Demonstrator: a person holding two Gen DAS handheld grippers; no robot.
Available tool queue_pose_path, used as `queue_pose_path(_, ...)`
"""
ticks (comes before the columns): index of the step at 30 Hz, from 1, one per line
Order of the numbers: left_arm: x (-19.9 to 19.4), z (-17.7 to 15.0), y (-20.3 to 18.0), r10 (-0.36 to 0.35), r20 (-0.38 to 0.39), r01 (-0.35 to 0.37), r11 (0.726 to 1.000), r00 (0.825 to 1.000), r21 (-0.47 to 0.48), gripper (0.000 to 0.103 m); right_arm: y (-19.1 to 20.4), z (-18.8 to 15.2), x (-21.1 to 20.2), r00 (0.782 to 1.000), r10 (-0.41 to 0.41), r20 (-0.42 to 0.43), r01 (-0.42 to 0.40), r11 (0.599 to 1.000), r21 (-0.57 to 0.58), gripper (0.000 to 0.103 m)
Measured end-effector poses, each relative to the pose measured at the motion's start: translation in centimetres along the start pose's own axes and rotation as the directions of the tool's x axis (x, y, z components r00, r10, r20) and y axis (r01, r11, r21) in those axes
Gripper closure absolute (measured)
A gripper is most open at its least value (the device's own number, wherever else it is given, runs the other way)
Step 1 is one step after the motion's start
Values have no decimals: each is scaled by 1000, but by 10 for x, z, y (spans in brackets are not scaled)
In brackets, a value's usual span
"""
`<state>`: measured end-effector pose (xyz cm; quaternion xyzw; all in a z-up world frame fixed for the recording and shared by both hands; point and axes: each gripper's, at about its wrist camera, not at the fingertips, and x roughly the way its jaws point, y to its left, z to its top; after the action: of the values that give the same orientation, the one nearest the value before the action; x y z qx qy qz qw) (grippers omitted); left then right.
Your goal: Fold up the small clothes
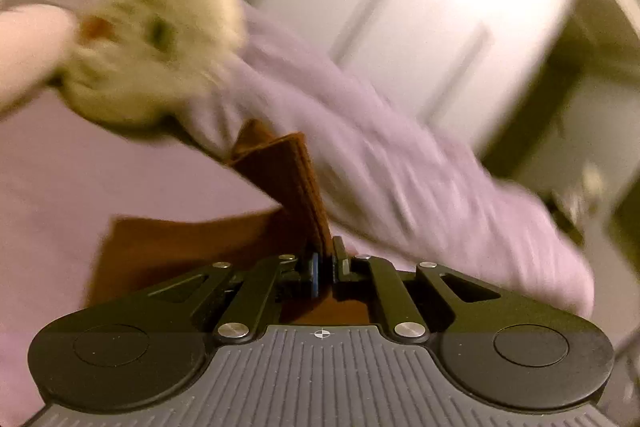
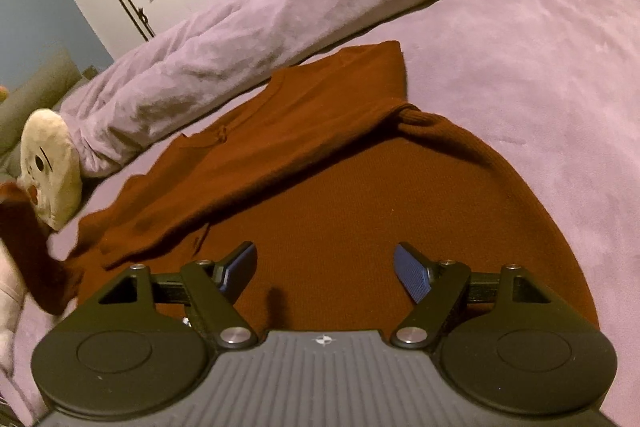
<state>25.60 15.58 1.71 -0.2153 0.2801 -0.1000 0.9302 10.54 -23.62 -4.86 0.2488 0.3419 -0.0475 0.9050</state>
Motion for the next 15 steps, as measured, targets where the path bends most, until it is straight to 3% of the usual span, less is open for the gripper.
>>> queue_pose_path(1, 13, -13, -15, -9, -41, 10, 1000, 999, 27, 80, -1, 0, -2, 1000, 6, -1, -6, 1000, 6, 27)
queue_pose_path(2, 27, -29, -28, -26, -104, 30, 999, 994, 42, 44, -2, 0, -5, 1000, 11, -1, -11, 1000, 7, 27)
queue_pose_path(4, 38, -56, -39, -36, -178, 40, 999, 983, 21, 18, -4, 0, -8, 1000, 22, -5, -22, 1000, 3, 27)
queue_pose_path(6, 36, -79, -41, -29, -211, 32, 999, 977, 15, 18, -6, 1, -10, 999, 29, -13, -29, 1000, -11, 28)
queue_pose_path(8, 25, -94, -34, 44, -211, -43, 999, 976, 10, 18, -5, 3, -10, 999, 45, -23, -45, 999, -27, 30)
queue_pose_path(11, -2, -108, -12, 165, -192, -165, 986, 967, 17, 18, 5, 10, -4, 994, 100, -42, -102, 994, -43, 43)
queue_pose_path(13, -16, -115, 1, 240, -183, -237, 971, 953, 38, 18, 18, 12, 5, 985, 157, -68, -160, 986, -39, 54)
queue_pose_path(15, -23, -118, 12, 288, -195, -281, 958, 938, 63, 18, 43, 15, 20, 968, 226, -110, -232, 972, -46, 57)
